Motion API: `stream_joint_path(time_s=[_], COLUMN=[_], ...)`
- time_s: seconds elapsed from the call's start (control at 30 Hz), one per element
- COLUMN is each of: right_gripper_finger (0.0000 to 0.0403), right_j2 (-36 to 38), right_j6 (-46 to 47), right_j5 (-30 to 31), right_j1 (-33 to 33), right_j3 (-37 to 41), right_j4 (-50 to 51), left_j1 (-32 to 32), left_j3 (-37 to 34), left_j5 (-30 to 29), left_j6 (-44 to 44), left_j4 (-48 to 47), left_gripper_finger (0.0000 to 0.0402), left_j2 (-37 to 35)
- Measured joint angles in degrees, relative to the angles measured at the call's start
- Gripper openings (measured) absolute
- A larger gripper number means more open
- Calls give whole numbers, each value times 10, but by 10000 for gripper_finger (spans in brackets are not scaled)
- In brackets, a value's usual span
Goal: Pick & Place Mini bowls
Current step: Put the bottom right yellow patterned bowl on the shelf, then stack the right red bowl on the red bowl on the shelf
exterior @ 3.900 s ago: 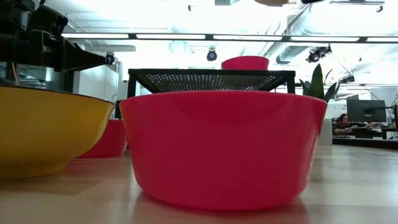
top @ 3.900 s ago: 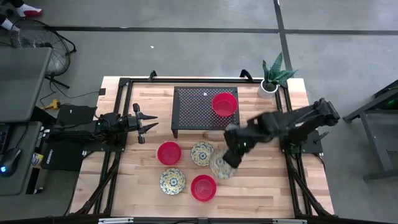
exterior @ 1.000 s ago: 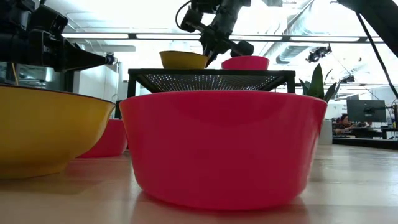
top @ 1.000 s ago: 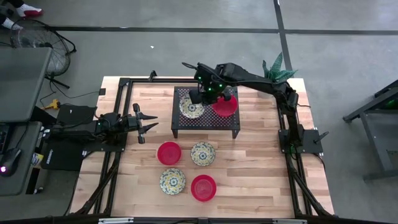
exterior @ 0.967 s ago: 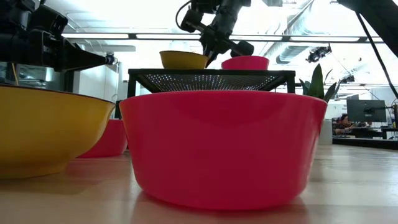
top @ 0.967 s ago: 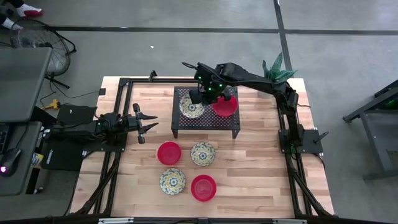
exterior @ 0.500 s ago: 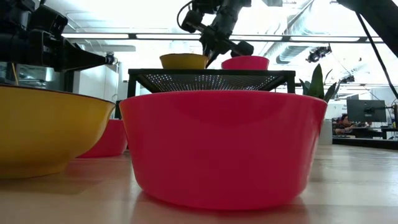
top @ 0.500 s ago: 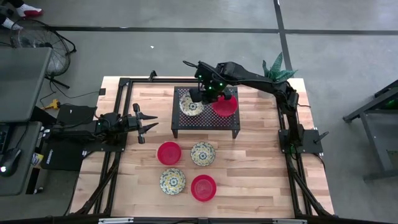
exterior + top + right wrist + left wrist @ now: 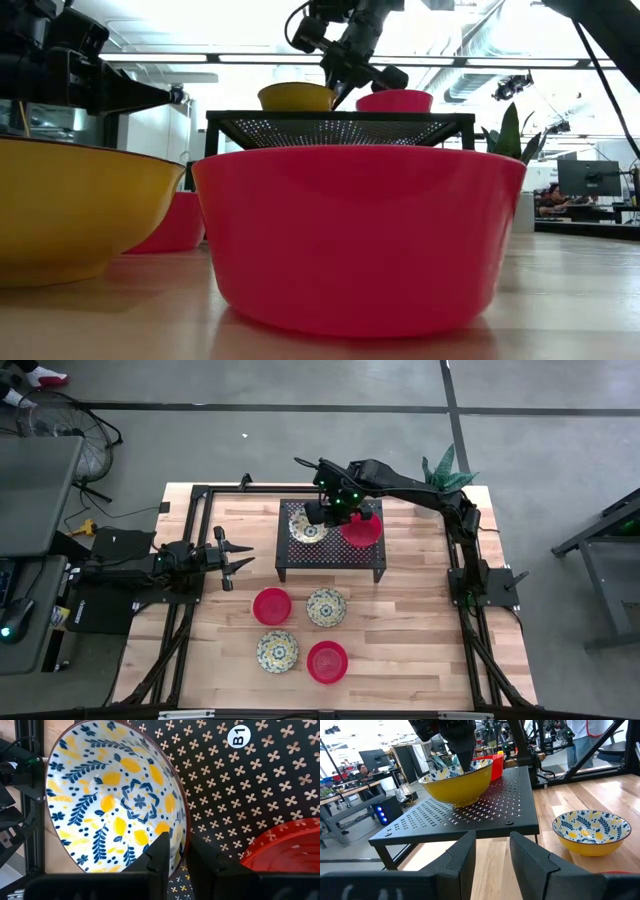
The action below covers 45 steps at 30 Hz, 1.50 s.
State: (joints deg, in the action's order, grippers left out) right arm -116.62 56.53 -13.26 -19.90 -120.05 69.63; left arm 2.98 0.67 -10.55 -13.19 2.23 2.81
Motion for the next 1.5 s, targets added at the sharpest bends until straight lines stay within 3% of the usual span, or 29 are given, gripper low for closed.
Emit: stream_joint_path(time_s=[0.73, 1.1, 1.5], right_gripper_finger=[97, 99, 99], right_j2=[5, 35, 76], right_j6=[-10, -15, -31], right_j5=[31, 57, 72], right_j1=[0, 1, 59], right_j3=[1, 1, 0], right_j4=[1, 16, 59], left_j1=[0, 0, 0], left_j3=[0, 0, 0], left_j5=[0, 0, 0], left_j6=[0, 0, 0], left_j4=[0, 0, 0], left_gripper_finger=[117, 117, 117], left_j2=[0, 0, 0])
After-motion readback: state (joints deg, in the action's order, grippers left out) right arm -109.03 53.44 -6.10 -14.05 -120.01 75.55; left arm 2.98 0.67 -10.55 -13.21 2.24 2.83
